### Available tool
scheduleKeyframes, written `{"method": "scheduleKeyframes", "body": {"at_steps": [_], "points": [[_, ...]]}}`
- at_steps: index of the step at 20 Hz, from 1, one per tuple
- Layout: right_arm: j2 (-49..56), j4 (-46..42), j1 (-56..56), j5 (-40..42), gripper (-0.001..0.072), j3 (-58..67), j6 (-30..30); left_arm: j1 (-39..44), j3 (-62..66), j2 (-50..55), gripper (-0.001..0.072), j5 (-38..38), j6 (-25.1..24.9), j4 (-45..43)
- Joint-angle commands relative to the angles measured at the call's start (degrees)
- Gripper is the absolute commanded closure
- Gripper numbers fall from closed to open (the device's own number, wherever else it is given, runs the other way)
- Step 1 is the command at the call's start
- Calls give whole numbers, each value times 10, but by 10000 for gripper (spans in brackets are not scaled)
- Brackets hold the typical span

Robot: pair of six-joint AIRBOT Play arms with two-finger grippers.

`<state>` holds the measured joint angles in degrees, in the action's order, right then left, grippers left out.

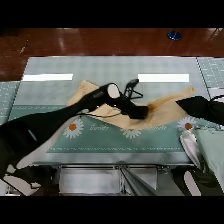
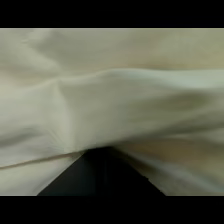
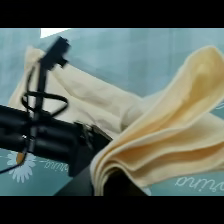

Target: Fold the shirts.

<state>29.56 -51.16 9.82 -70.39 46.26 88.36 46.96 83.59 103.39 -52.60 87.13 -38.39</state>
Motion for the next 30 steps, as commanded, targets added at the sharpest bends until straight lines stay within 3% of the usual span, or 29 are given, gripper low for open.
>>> {"method": "scheduleKeyframes", "body": {"at_steps": [1, 5, 8, 11, 15, 19, 22, 25, 26, 28, 30], "points": [[-16, 14, 0, 5, 693, -3, 5, 59, 28, 46, 679, -16, 6, 59], [-15, 40, -1, 1, 693, -3, 0, -7, 32, 32, 679, -32, 6, 59], [8, 93, -16, 4, 693, 1, -24, -126, 31, -18, 680, -82, -35, 51], [75, 95, -118, 59, 693, 24, -25, -247, 20, -115, 680, -124, -35, -19], [235, 95, -276, 160, 692, 95, -28, -408, -53, -309, 679, -141, -43, -100], [435, 95, -363, 186, 692, 226, -37, -553, -164, -526, 679, -134, -57, -135], [567, 96, -399, 186, 692, 327, -37, -595, -231, -646, 679, -131, -57, -135], [673, 105, -426, 199, 692, 403, -31, -588, -281, -693, 679, -131, -55, -135], [702, 107, -429, 209, 660, 421, -28, -584, -294, -694, 679, -131, -55, -133], [737, 120, -431, 208, 293, 438, -20, -575, -321, -687, 679, -131, -55, -126], [728, 119, -413, 165, 293, 438, -21, -569, -337, -678, 679, -128, -55, -126]]}}
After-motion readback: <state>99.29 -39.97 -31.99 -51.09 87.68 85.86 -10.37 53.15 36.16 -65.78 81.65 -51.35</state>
